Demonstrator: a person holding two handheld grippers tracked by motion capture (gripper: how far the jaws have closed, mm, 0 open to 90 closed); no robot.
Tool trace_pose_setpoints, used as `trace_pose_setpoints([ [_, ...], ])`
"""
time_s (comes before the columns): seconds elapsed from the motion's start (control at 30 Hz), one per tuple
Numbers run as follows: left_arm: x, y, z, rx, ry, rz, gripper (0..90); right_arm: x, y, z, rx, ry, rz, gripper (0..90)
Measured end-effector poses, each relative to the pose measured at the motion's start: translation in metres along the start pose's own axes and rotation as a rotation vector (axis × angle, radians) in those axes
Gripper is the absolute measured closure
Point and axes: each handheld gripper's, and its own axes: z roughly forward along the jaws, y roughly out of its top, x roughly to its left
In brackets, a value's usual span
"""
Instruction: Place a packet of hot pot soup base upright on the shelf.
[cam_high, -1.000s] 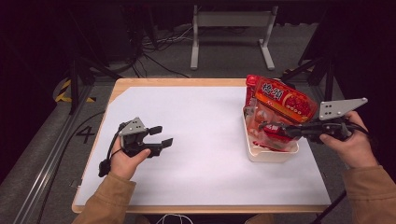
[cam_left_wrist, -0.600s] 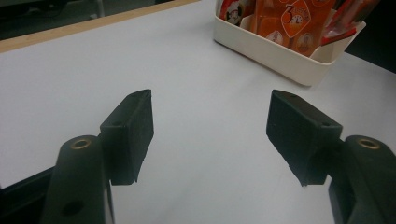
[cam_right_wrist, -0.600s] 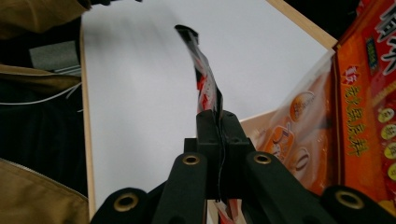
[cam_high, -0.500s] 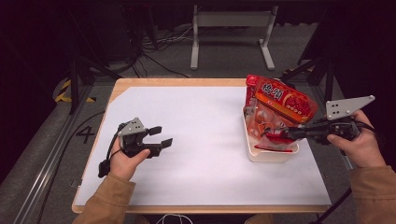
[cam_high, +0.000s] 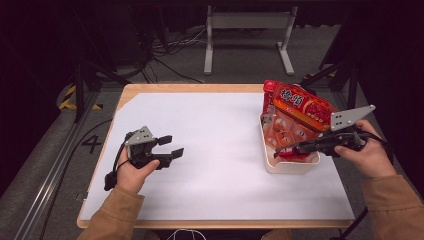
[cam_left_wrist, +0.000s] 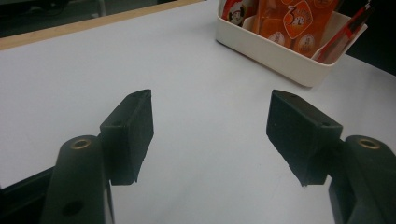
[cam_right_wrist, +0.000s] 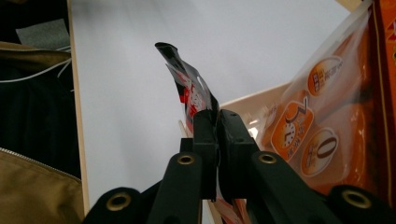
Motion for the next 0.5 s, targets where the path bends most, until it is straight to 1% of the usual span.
trace_pose_setpoints([
  [0.07, 0.0, 0.0, 0.0, 0.001, -0.005, -0.009, 32.9, 0.0, -0.002, 0.002, 0.003, -0.016, 0.011, 78.7],
  [0.1, 0.0, -0.001, -0.001, 0.001, -0.005, -0.007, 32.9, -0.001, -0.002, 0.002, 0.002, -0.022, 0.01, 76.8],
  [0.2, 0.0, -0.001, -0.002, -0.001, -0.004, -0.01, 32.9, 0.001, -0.002, -0.001, -0.041, -0.045, 0.016, 68.3],
  [0.27, 0.0, -0.001, -0.004, -0.005, 0.006, -0.002, 31.1, 0.005, -0.001, -0.001, -0.067, -0.062, 0.029, 60.3],
  [0.33, -0.002, -0.002, -0.007, -0.004, 0.014, 0.003, 29.4, 0.011, 0.002, 0.001, -0.111, -0.098, 0.039, 50.1],
  [0.4, -0.003, -0.003, -0.011, -0.01, 0.021, 0.007, 27.7, 0.02, 0.007, 0.005, -0.153, -0.142, 0.037, 46.2],
  [0.43, -0.005, -0.005, -0.013, -0.009, 0.019, 0.008, 27.4, 0.026, 0.009, 0.007, -0.181, -0.159, 0.039, 42.5],
  [0.47, -0.006, -0.006, -0.015, -0.009, 0.023, 0.005, 27.1, 0.032, 0.013, 0.011, -0.221, -0.176, 0.045, 40.2],
  [0.5, -0.007, -0.008, -0.017, -0.011, 0.025, 0.008, 26.9, 0.038, 0.015, 0.014, -0.25, -0.196, 0.053, 39.3],
])
